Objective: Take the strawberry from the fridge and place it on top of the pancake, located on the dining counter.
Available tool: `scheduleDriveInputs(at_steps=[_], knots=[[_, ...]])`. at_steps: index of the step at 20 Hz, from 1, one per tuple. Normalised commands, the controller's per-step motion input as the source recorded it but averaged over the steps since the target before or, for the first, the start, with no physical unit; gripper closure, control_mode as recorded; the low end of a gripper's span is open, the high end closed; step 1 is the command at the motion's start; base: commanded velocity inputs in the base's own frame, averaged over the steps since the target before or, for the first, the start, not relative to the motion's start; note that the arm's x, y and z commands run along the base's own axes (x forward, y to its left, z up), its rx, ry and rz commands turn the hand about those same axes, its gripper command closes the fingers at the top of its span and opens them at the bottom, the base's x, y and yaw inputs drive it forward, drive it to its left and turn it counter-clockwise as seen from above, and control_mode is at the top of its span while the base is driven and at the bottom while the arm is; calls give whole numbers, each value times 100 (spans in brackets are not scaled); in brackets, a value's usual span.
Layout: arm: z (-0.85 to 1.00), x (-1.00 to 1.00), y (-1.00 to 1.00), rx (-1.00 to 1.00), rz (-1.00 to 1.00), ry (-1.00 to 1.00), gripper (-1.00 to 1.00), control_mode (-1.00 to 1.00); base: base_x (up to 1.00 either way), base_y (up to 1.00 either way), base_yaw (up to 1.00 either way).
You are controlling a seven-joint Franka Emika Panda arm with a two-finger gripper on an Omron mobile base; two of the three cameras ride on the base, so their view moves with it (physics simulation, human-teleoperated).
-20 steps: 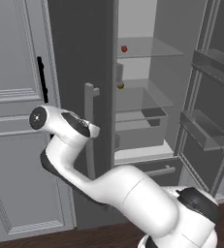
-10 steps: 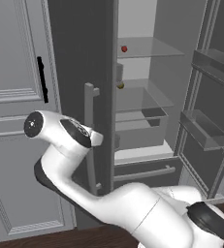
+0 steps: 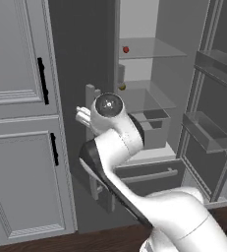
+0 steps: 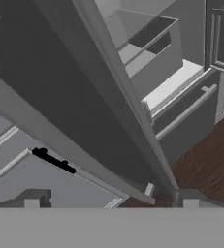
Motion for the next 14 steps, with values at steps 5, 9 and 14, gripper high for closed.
scheduleDriveInputs(at_steps=[5,9,14], knots=[[14,-1,-60,58,22,0,-100,-100,0,0,0],[20,0,-51,51,13,0,-100,-100,0,0,0],[25,0,-43,38,6,1,-100,-100,0,0,0]])
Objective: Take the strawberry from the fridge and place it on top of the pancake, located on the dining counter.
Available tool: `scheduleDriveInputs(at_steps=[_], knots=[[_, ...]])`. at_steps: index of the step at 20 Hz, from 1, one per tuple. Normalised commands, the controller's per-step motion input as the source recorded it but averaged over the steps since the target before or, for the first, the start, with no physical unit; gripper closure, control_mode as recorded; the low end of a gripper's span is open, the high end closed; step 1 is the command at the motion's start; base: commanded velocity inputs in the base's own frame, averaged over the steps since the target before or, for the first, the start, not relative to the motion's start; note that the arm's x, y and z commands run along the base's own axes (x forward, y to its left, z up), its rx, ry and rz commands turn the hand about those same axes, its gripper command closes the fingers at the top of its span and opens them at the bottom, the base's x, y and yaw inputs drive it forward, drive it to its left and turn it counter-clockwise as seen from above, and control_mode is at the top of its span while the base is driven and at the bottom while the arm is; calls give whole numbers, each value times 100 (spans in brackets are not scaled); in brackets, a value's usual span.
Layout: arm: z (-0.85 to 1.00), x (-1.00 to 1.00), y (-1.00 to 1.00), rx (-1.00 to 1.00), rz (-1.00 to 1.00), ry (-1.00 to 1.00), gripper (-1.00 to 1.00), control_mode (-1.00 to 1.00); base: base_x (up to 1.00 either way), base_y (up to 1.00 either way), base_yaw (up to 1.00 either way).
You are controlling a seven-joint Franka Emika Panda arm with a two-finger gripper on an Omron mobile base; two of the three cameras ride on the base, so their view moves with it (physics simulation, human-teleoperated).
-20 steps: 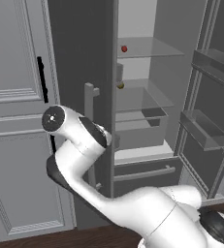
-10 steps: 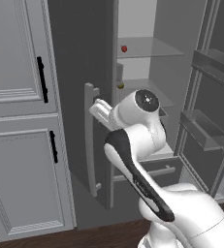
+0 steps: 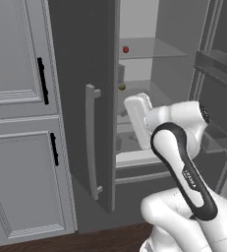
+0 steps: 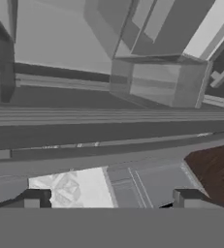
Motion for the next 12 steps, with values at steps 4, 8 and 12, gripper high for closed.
scheduleDriveInputs(at_steps=[4,8,12], knots=[[12,0,-37,29,1,5,-100,-100,0,0,0],[16,0,-27,21,0,19,-100,-100,0,0,0],[5,17,-8,15,0,30,-100,-100,0,0,0]])
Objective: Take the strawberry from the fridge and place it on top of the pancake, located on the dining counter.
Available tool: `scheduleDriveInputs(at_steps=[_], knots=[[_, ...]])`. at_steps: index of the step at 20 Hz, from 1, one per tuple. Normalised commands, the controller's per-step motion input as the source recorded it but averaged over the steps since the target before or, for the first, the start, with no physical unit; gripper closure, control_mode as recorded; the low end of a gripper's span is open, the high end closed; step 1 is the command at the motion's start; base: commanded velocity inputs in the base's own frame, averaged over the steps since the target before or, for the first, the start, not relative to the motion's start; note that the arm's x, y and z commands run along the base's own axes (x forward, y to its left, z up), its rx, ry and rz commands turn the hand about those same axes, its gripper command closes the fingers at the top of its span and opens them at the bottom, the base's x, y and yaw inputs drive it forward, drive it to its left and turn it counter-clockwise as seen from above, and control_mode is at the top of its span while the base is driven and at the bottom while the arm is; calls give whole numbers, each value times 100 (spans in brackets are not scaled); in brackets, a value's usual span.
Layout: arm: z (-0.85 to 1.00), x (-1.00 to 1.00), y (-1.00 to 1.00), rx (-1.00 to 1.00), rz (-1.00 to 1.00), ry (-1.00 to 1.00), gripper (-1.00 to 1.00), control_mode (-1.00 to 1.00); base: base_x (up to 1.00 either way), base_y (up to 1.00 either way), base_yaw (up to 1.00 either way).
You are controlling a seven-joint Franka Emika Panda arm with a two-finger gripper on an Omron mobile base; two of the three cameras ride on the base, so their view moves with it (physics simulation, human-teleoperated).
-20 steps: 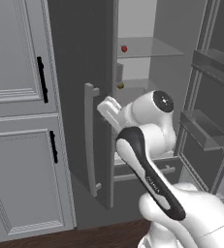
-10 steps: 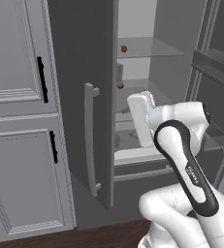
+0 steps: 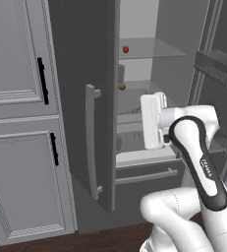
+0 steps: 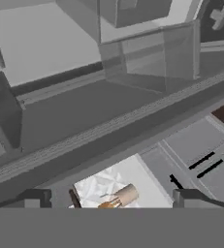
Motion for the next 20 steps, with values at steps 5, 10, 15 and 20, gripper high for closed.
scheduleDriveInputs(at_steps=[5,10,15,20], knots=[[-22,71,7,12,6,37,-100,-100,0,0,0],[-54,100,0,18,25,55,-100,-100,0,0,0],[-36,71,15,27,23,33,-100,-100,0,0,0],[-7,31,37,18,10,7,-100,-100,0,0,0]])
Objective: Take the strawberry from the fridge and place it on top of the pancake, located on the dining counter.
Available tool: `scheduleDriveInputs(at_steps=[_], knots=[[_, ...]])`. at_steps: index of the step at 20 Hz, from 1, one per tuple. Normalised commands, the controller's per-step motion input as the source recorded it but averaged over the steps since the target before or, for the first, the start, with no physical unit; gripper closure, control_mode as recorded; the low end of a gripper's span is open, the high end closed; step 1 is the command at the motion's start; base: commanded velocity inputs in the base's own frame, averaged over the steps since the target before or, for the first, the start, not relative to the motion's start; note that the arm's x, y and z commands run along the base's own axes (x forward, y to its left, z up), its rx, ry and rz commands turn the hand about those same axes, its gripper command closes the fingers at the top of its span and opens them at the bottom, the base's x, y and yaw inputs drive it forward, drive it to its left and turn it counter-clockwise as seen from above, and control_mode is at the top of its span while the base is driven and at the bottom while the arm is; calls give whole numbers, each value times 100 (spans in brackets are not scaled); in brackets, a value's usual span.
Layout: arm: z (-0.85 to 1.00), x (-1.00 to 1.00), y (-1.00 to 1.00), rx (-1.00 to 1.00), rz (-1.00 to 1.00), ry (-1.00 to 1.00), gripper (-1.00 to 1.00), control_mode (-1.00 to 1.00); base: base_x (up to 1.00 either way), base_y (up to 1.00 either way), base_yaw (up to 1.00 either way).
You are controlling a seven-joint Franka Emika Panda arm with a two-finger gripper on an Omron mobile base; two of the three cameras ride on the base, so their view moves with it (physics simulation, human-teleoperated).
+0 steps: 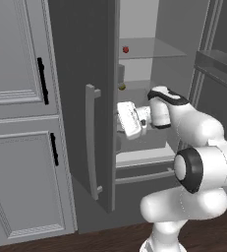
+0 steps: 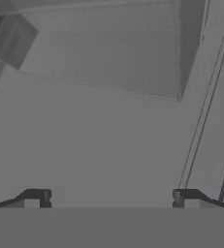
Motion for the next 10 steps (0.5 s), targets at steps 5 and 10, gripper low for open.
scheduleDriveInputs(at_steps=[5,10], knots=[[-4,-5,93,0,2,0,-100,-100,0,0,0],[-2,-15,96,-3,-1,0,-100,-100,0,0,0]])
